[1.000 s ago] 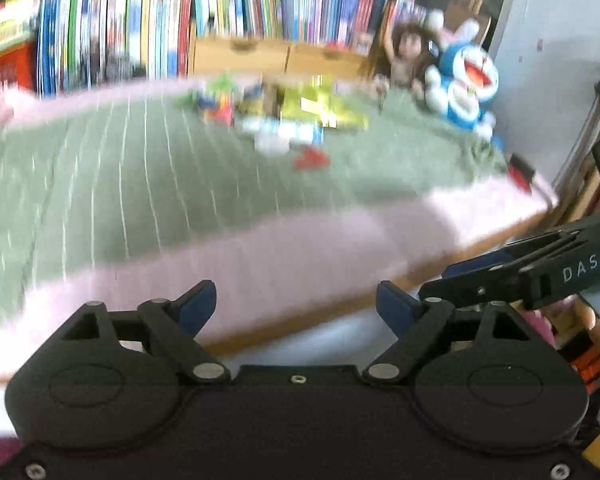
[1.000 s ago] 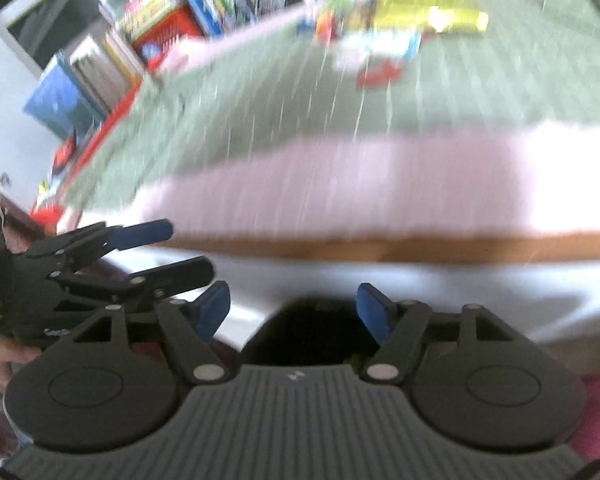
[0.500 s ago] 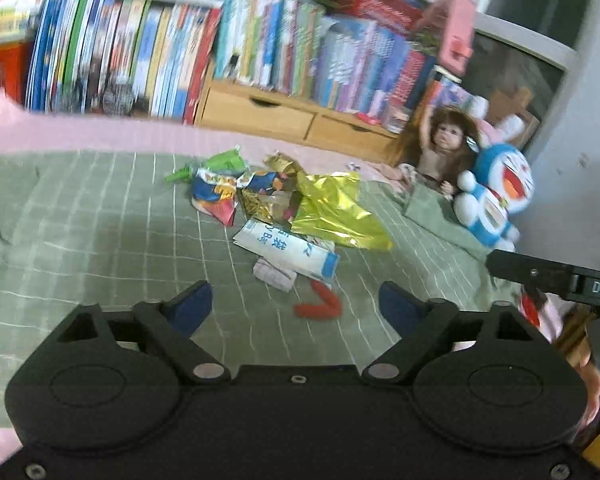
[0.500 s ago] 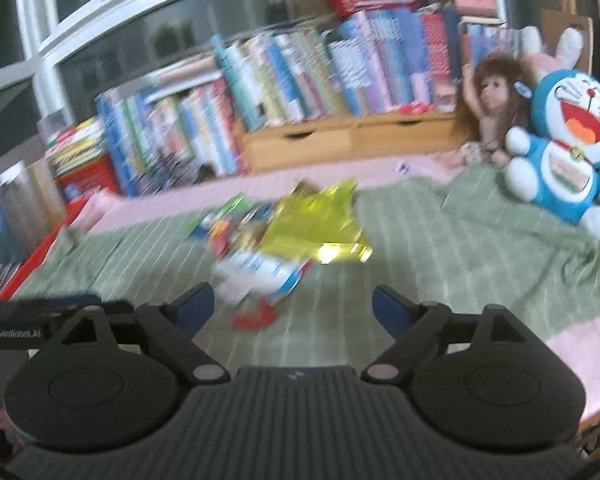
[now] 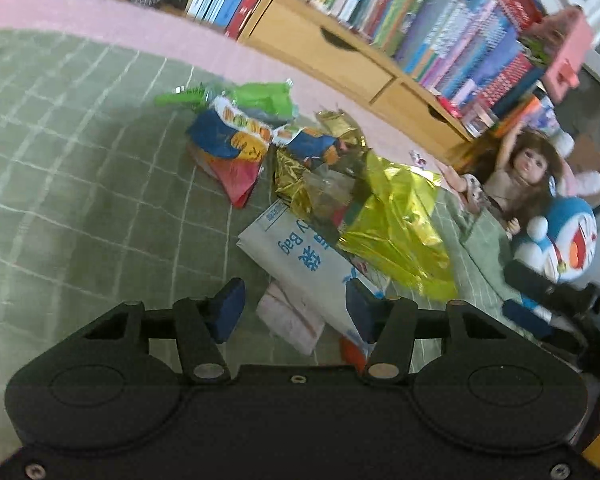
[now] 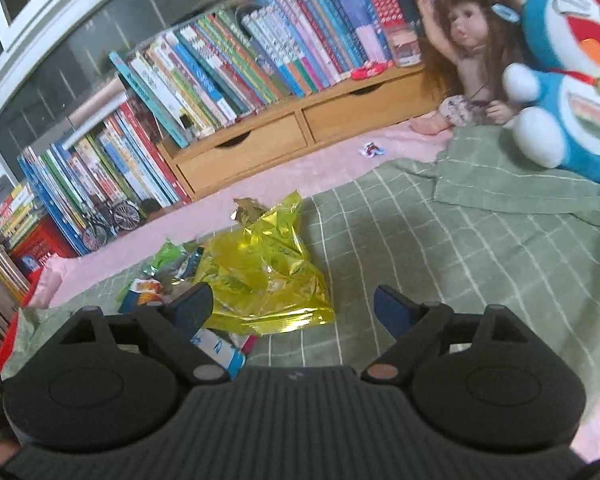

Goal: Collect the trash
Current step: 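Grasp the white printed paper packet with the left tool while the right tool grasps the yellow foil bag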

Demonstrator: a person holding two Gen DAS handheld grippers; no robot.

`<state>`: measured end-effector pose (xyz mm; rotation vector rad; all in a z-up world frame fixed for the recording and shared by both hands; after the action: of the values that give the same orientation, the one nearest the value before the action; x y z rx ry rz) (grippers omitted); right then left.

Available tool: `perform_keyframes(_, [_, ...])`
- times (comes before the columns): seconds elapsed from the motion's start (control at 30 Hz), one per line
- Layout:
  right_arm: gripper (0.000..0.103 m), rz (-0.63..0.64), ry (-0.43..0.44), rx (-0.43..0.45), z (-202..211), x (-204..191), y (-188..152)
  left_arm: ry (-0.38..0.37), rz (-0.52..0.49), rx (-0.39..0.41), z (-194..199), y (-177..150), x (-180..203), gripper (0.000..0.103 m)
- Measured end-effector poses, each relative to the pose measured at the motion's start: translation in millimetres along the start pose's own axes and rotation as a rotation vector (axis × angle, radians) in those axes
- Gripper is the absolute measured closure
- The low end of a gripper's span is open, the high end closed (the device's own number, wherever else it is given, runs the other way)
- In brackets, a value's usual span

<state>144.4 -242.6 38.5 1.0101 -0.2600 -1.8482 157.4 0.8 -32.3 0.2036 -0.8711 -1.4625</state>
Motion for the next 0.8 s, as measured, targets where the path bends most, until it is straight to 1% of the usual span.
perform_keyframes(0.07, [0.011,0.008,-0.008,-0.017,-13.6,-1.8,-1.7,-0.003,0.015,0.023,-5.7,4.9,2.1,0.053])
perform_keyframes(0.13, [0.011,0.002,-0.011,-0.037,-27.9,-2.6,-3.9,-0.014,0.036,0.037,-11.2,8.0,4.1,0.059])
perform_keyframes(0.17, [0.011,-0.002,-0.014,-0.045,-34.1,-2.3,-4.7,-0.029,0.046,0.043,-15.9,8.6,4.8,0.066])
perform_keyframes(0.2, [0.011,-0.007,-0.012,-0.048,-39.6,-1.9,-5.5,-0.040,0.056,0.038,-19.8,8.5,5.3,0.079])
perform_keyframes(0.23, [0.011,-0.015,0.001,-0.046,-44.3,-1.8,-6.0,-0.043,0.064,0.030,-21.5,8.3,4.9,0.087])
perform_keyframes(0.27, [0.011,-0.024,0.018,-0.046,-48.2,-1.7,-6.4,-0.038,0.071,0.023,-25.2,7.0,5.0,0.092])
perform_keyframes(0.33, [0.011,-0.030,0.026,-0.057,-56.6,-1.9,-8.9,-0.037,0.061,0.036,-26.1,6.0,5.8,0.093])
perform_keyframes(0.4, [0.014,-0.019,0.024,-0.070,-62.4,-3.4,-11.8,-0.040,0.047,0.051,-23.4,5.8,7.7,0.094])
perform_keyframes(0.43, [0.023,-0.017,0.024,-0.078,-64.0,-4.1,-13.3,-0.042,0.040,0.058,-21.1,6.3,8.9,0.094])
perform_keyframes(0.47, [0.038,-0.024,0.024,-0.085,-64.3,-4.0,-14.4,-0.044,0.029,0.068,-18.0,6.8,10.7,0.095])
perform_keyframes(0.5, [0.051,-0.035,0.022,-0.088,-63.7,-3.4,-15.2,-0.043,0.017,0.076,-13.8,7.5,11.8,0.095])
perform_keyframes(0.53, [0.055,-0.044,0.026,-0.087,-61.8,-2.8,-15.1,-0.037,0.003,0.085,-9.5,8.4,13.3,0.095])
perform_keyframes(0.57, [0.062,-0.049,0.036,-0.081,-59.1,-2.4,-14.5,-0.032,-0.010,0.096,-5.2,9.5,14.9,0.095])
perform_keyframes(0.6, [0.066,-0.051,0.041,-0.072,-55.5,-2.0,-13.7,-0.029,-0.021,0.105,-0.9,10.2,16.6,0.095])
perform_keyframes(0.63, [0.075,-0.052,0.043,-0.061,-51.4,-1.8,-12.3,-0.029,-0.027,0.113,3.6,11.1,17.1,0.096])
perform_keyframes(0.7, [0.081,-0.063,0.051,-0.050,-43.2,-1.0,-9.9,-0.039,-0.036,0.128,12.6,11.9,19.6,0.096])
perform_keyframes(0.8, [0.083,-0.063,0.065,-0.036,-29.1,-1.8,-7.8,-0.047,-0.052,0.141,25.0,11.7,23.5,0.097])
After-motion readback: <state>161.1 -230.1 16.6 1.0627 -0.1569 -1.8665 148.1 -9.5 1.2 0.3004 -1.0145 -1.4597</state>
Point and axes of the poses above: each gripper's, at about its wrist camera, not at the fingertips, and z roughly against the way its jaws point, x to its right, y to its top, the point moved 5 cm from there along -z, roughly the way its jaws point, and after that the axes turned 15 degrees about -z, right-handed, at the moved point
